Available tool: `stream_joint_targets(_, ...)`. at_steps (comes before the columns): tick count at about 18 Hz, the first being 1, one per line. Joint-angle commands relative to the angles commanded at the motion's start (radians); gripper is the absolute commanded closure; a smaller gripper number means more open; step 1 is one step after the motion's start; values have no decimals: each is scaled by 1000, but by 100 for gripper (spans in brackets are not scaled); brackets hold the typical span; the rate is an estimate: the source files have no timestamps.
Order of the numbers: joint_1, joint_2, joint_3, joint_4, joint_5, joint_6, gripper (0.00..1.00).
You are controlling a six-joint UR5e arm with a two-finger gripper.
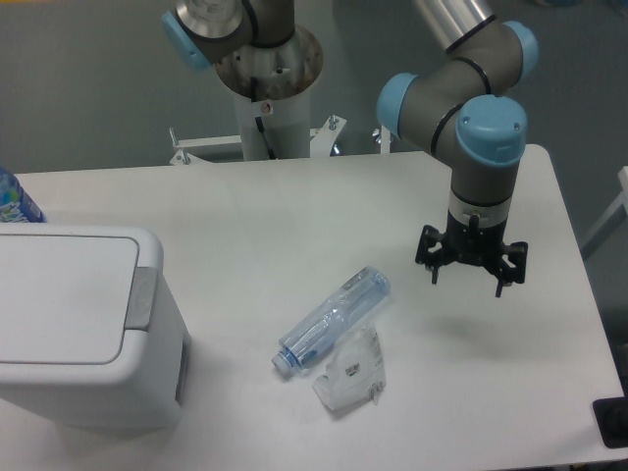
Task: Open the trash can
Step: 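Lower the open gripper from its raised pose toward the table, then move the gripper over to the lid edge of the white trash can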
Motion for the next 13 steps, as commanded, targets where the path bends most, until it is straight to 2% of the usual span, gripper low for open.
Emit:
stream_joint_targets(5,-12,11,61,2,-158,-230,0)
stream_joint_targets(9,-77,29,141,0,-248,-420,0)
stream_joint_targets(13,-167,54,163,-2,-268,-494,0)
